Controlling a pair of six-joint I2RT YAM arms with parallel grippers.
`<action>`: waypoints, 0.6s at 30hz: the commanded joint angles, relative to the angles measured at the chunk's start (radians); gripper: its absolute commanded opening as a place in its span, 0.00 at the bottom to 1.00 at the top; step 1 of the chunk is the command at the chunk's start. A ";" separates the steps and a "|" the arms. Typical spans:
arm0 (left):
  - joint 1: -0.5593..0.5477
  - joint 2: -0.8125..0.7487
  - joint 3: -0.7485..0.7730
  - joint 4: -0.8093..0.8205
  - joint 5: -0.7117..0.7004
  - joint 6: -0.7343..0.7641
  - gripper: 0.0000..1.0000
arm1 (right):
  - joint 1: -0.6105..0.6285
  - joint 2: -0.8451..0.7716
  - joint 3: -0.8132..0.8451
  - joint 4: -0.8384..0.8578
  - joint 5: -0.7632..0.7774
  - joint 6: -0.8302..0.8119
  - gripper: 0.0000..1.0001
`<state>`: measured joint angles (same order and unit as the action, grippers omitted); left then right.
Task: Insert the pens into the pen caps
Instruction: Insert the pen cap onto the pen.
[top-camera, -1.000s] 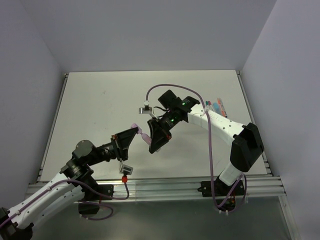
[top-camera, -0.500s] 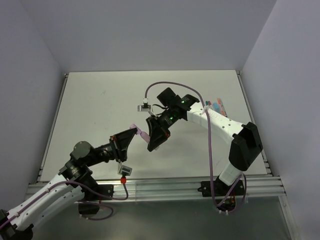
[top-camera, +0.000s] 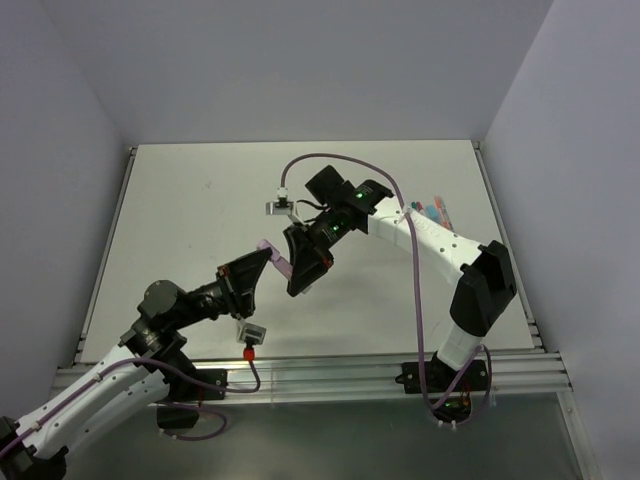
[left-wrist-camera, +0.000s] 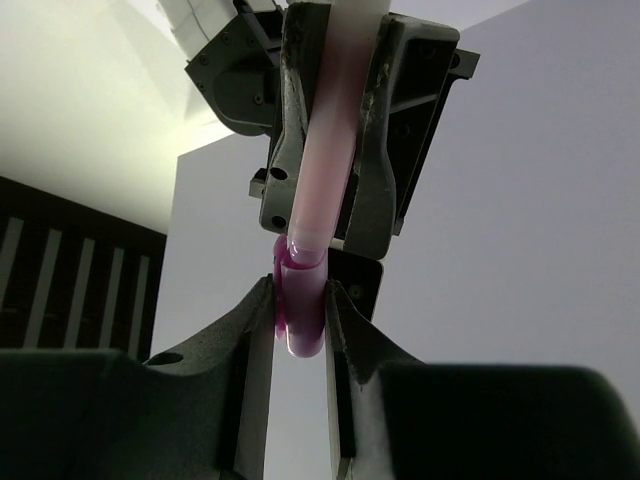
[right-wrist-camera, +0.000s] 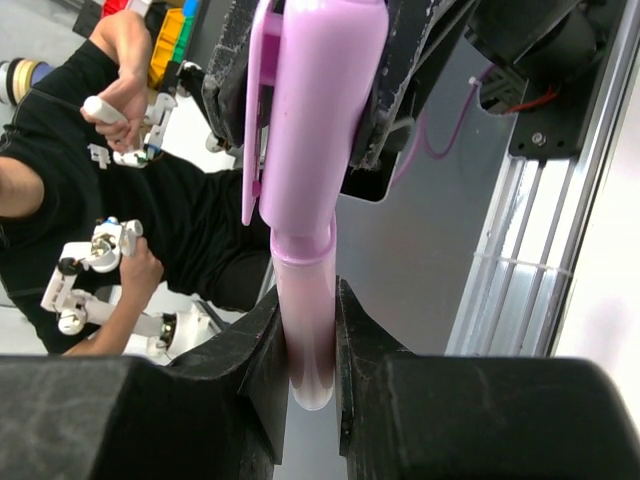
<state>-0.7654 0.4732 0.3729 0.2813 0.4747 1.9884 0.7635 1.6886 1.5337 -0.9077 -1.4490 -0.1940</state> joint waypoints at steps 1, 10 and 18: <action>-0.008 0.008 0.015 -0.031 0.106 0.167 0.00 | 0.022 -0.001 0.083 0.030 -0.113 -0.008 0.00; -0.008 -0.065 0.041 -0.252 0.191 0.291 0.02 | 0.002 -0.013 0.065 0.032 -0.142 -0.028 0.00; -0.008 -0.058 0.098 -0.482 0.223 0.400 0.00 | 0.022 0.017 0.085 0.033 -0.065 -0.009 0.00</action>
<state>-0.7597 0.4007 0.4484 0.0334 0.5297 2.0052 0.7834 1.7020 1.5597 -0.9565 -1.4483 -0.1905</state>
